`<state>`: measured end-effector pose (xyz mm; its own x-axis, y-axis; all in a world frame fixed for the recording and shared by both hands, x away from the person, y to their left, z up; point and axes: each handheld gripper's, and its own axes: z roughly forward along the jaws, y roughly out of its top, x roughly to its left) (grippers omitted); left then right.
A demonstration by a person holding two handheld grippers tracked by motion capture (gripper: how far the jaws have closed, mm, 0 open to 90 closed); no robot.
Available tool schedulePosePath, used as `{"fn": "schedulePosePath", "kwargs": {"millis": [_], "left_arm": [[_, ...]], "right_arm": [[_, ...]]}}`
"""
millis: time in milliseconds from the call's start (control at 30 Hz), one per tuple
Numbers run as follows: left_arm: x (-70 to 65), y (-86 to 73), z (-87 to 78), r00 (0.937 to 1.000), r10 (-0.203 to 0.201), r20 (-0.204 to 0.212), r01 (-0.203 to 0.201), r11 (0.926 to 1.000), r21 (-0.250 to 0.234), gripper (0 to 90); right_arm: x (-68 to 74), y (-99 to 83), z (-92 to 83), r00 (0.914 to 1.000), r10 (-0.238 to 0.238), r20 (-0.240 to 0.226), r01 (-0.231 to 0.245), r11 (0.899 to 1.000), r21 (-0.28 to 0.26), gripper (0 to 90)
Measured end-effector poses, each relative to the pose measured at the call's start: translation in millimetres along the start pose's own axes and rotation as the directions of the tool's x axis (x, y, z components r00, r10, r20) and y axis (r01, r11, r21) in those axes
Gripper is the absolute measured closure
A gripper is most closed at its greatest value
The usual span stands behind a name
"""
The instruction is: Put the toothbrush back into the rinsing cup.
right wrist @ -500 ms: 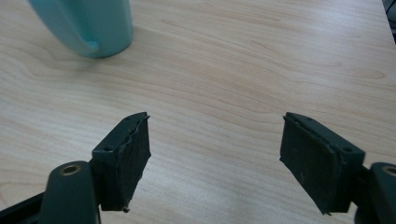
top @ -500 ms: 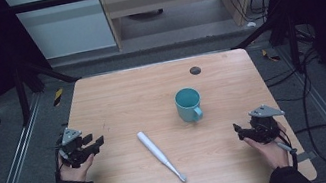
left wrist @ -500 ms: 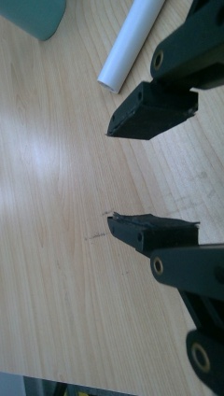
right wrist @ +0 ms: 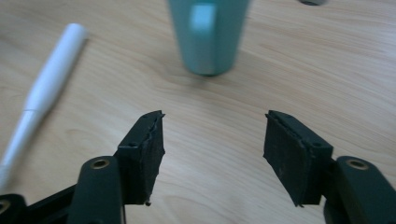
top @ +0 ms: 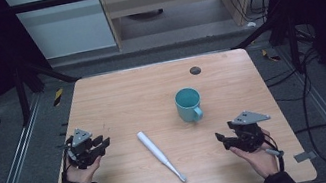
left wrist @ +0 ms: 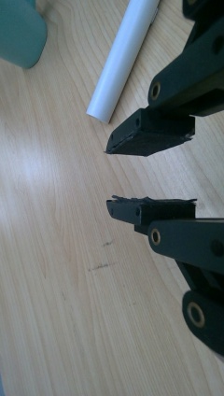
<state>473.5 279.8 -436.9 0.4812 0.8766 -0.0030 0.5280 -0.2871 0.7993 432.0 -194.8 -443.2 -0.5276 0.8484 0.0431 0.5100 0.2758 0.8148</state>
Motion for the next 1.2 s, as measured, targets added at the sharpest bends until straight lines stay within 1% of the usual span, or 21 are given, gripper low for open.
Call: {"fn": "schedulePosePath", "kwargs": {"millis": [67,100,133,167,200,300,333,367,433,567,633,767,933,1000,1067,1133,1200], "left_arm": [[-2.2,0.0,1.6,1.0,0.004,0.008,-0.004,1.0,0.006,67.6],[-4.8,0.3,3.2,0.9998,0.009,0.019,-0.009,0.9999,0.007,68.2],[-4.8,0.3,3.2,0.9998,0.009,0.019,-0.009,0.9999,0.007,68.4],[-7.8,1.0,3.9,0.9995,0.017,0.025,-0.017,0.9998,0.011,68.4],[-9.0,1.3,4.3,0.9994,0.02,0.029,-0.02,0.9998,0.009,68.4],[-13.2,3.0,5.4,0.9989,0.03,0.037,-0.03,0.9995,0.008,68.8],[-14.4,3.5,5.8,0.9988,0.03,0.039,-0.03,0.9995,0.01,68.9],[-15.9,4.0,7.5,0.9983,0.032,0.049,-0.033,0.9995,0.006,69.1],[-18.7,4.3,9.9,0.9979,0.036,0.054,-0.037,0.9993,0.01,69.3],[-23.4,4.4,13.0,0.9971,0.047,0.059,-0.048,0.9987,0.017,69.8],[-25.5,5.0,13.6,0.9969,0.048,0.061,-0.049,0.9987,0.012,70.0],[-28.9,5.9,16.8,0.9955,0.057,0.076,-0.058,0.9982,0.012,70.7],[-30.4,8.3,22.9,0.9954,0.049,0.082,-0.05,0.9986,0.015,71.6],[-30.9,11.6,26.5,0.9958,0.053,0.074,-0.054,0.9984,0.015,71.7],[-31.5,14.4,30.7,0.9962,0.048,0.073,-0.049,0.9987,0.011,72.1],[-33.4,19.0,35.7,0.9963,0.057,0.065,-0.058,0.9983,0.009,72.8],[-35.7,23.2,39.8,0.996,0.064,0.063,-0.064,0.9979,0.007,73.4]], "right_arm": [[10.5,2.6,1.6,0.9991,-0.023,-0.035,0.023,1.0,0.008,41.0],[20.3,4.4,3.6,0.9964,-0.033,-0.077,0.034,0.999,0.006,42.0],[20.3,4.4,3.6,0.9964,-0.033,-0.077,0.034,0.999,0.006,42.0],[25.0,5.1,4.9,0.9946,-0.038,-0.097,0.039,0.999,0.006,42.3],[33.8,6.2,6.1,0.9917,-0.038,-0.123,0.04,0.999,0.01,43.0],[44.9,7.3,8.5,0.9867,-0.058,-0.152,0.059,0.998,0.004,43.6],[50.7,7.4,9.7,0.9848,-0.06,-0.163,0.062,0.998,0.007,43.8],[53.5,7.3,10.8,0.983,-0.067,-0.171,0.068,0.998,0.005,44.0],[61.8,6.3,14.2,0.9791,-0.071,-0.191,0.074,0.997,0.006,44.6],[73.7,3.2,22.1,0.9743,-0.08,-0.21,0.087,0.996,0.022,44.6],[77.9,2.5,24.9,0.9717,-0.078,-0.223,0.086,0.996,0.025,44.7],[85.9,-0.4,31.1,0.9664,-0.089,-0.241,0.1,0.994,0.036,45.7],[94.4,-4.2,37.6,0.9601,-0.088,-0.265,0.104,0.993,0.048,46.3],[98.0,-4.9,39.8,0.9586,-0.092,-0.27,0.11,0.993,0.049,46.3],[101.5,-5.6,41.2,0.9567,-0.093,-0.276,0.11,0.993,0.048,46.6],[105.4,-6.7,43.0,0.9549,-0.09,-0.283,0.108,0.993,0.047,46.9],[108.8,-8.0,45.6,0.9527,-0.095,-0.289,0.115,0.992,0.052,47.1]]}}
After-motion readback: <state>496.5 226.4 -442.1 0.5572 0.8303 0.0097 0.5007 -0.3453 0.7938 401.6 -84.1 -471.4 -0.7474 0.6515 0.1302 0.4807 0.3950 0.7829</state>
